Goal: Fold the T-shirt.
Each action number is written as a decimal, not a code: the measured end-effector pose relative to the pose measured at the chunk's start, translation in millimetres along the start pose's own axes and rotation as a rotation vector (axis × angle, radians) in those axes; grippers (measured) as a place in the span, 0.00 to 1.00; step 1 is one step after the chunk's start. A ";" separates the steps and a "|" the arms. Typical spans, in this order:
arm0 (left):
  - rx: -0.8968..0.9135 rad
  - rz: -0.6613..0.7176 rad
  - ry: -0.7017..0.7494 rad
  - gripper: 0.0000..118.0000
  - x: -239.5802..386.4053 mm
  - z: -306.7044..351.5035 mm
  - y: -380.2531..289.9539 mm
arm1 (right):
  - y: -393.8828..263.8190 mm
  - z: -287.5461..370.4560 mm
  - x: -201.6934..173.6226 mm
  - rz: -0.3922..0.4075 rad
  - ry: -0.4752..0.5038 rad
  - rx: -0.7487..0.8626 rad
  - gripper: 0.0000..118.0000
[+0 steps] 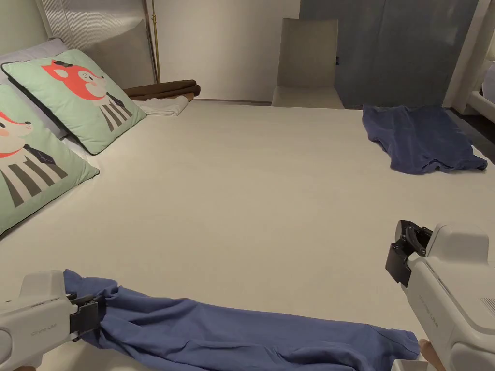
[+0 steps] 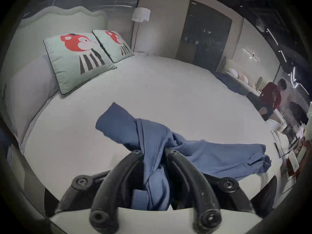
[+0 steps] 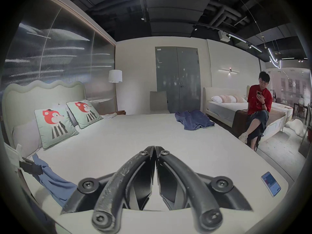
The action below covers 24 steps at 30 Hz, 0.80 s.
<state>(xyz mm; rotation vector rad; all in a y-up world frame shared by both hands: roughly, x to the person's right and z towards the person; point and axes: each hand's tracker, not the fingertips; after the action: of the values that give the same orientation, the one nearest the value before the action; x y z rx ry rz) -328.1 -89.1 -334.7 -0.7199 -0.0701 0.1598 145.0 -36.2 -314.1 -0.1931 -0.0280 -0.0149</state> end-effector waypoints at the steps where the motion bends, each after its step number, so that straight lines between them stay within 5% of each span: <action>1: 0.001 -0.013 -0.023 0.13 10.3 0.1 -0.2 | -0.3 1.0 0.8 0.002 -0.002 0.000 0.00; 14: -0.152 -0.079 -0.331 0.13 154.9 -56.0 -23.6 | -2.2 12.9 11.6 0.000 -0.011 -0.007 0.00; 18: -0.212 -0.062 -0.335 0.26 172.6 -74.4 -31.9 | -3.7 15.3 20.6 -0.017 -0.016 -0.010 0.00; 22: -0.164 -0.025 -0.431 0.91 173.4 -67.6 -32.5 | -4.2 17.7 28.9 -0.027 -0.035 -0.015 0.00; 24: -0.105 0.024 -0.488 0.97 168.5 -54.0 -27.0 | -4.3 18.2 32.3 -0.034 -0.042 -0.015 0.00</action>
<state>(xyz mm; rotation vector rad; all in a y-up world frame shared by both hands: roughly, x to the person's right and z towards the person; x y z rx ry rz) -152.4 -115.6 -355.8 -0.7742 -0.5391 0.3543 176.7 -37.3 -294.5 -0.2084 -0.0732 -0.0446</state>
